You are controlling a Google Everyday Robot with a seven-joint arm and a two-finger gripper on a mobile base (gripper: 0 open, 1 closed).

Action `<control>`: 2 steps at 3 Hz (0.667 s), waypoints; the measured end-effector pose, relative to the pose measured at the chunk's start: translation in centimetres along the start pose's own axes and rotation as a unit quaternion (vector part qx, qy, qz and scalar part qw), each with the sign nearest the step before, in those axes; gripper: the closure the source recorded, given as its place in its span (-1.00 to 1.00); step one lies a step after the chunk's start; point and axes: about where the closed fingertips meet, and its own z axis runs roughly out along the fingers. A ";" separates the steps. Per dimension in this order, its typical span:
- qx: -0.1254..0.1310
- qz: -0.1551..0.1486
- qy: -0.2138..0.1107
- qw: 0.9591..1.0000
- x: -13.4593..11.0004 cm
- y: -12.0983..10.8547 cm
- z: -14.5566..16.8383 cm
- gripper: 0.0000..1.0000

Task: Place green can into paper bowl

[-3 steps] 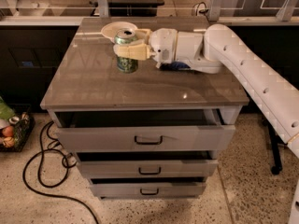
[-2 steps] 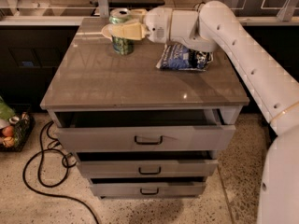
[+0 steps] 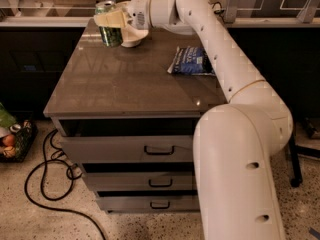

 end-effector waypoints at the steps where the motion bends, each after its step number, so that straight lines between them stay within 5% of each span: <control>1: 0.040 0.006 -0.001 0.999 -1.4 -3.5 2.1 1.00; 2: 0.101 0.001 -0.016 0.995 -3.2 -6.8 1.3 1.00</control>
Offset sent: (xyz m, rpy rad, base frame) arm 0.1179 -0.0288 0.0458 0.0509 -0.0424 -0.3779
